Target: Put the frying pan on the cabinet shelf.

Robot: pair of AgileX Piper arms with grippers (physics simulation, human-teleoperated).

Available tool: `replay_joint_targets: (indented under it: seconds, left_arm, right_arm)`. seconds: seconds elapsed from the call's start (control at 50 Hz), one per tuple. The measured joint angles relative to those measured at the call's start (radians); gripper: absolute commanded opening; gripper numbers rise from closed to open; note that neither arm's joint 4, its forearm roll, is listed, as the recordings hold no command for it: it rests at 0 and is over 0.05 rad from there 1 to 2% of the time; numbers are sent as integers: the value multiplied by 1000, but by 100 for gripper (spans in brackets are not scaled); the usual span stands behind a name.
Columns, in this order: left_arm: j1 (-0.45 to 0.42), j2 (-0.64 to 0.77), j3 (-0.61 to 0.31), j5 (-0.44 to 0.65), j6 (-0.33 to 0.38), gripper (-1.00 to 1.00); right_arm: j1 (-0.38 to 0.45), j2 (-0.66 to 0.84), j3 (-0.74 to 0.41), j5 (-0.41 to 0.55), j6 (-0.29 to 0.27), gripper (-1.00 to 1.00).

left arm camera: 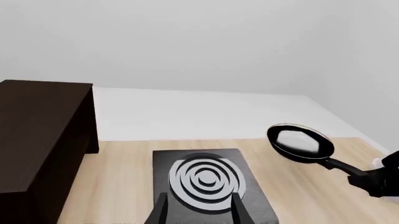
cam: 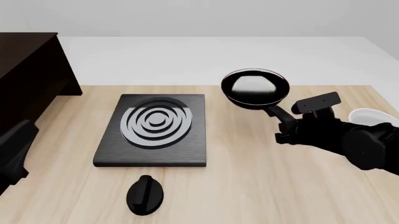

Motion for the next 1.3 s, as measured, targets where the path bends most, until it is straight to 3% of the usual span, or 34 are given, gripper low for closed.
replay_joint_targets:
  seconds: [0.42,0.86,1.04,1.3]
  left_arm:
    - [16,42,29,-36,-45,100]
    - [4,121,33,-84,-208,100]
    - [-38,153,46,-114,-267,100]
    - [-117,196,54,-149,-409,100]
  right_arm:
    - [82,-130,-105,148,-13,-100]
    - [200,-158,-215,206,-14,-100]
    - [258,-122,-267,200,-13,-100]
    - [339,-37,-355,187,-12,-100]
